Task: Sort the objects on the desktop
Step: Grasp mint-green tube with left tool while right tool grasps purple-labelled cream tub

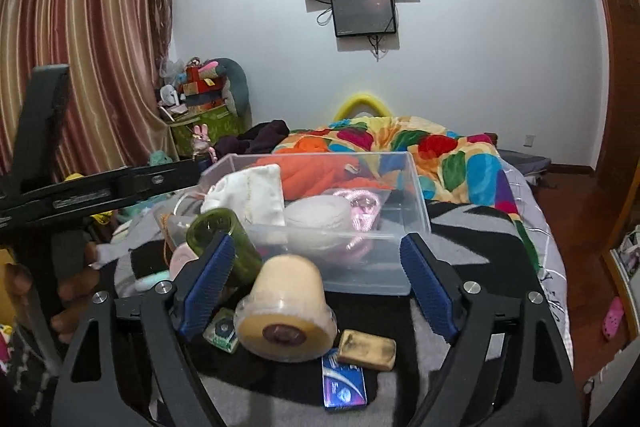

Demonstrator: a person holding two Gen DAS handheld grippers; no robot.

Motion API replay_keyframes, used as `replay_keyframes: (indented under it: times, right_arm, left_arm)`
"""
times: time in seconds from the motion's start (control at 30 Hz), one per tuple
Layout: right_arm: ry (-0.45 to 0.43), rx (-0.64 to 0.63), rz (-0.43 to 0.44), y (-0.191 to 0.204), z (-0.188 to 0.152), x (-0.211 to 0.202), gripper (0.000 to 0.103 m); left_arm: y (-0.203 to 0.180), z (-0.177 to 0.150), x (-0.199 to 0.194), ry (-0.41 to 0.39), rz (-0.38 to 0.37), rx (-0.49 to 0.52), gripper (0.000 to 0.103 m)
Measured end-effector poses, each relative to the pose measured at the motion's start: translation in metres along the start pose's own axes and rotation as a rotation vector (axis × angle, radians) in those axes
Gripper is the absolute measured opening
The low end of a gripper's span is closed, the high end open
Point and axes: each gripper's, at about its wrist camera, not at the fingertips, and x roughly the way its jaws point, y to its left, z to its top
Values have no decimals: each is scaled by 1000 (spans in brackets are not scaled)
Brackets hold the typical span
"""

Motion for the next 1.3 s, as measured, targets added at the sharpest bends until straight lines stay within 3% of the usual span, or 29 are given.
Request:
replay_keyframes:
  times: [0.27,0.43,0.63,0.77,0.9,1.0,1.23,1.3]
  right_arm:
    - [26,-5,31,7,-11,2,83]
    - [43,-17,38,10,-21,5,84]
    - [87,-24,11,12,-32,17,85]
    - [119,-19,21,12,-38,25,85]
    - [143,10,47,9,-42,31,85]
    - [157,17,52,8,-43,34,85]
    - [181,-11,33,12,-48,38,85]
    - [181,-25,23,17,-48,38,84]
  left_arm:
    - [6,-30,-23,9,82,6,94]
    - [9,-51,-22,23,184,48,94]
    - [33,-62,-7,110,268,88,88]
    - [36,-68,6,180,265,152,73]
    - [47,-69,23,255,238,111,57]
    - [50,-70,35,305,204,90,56]
    - [37,-64,50,363,172,142,55]
    - [34,-64,56,375,169,170,47]
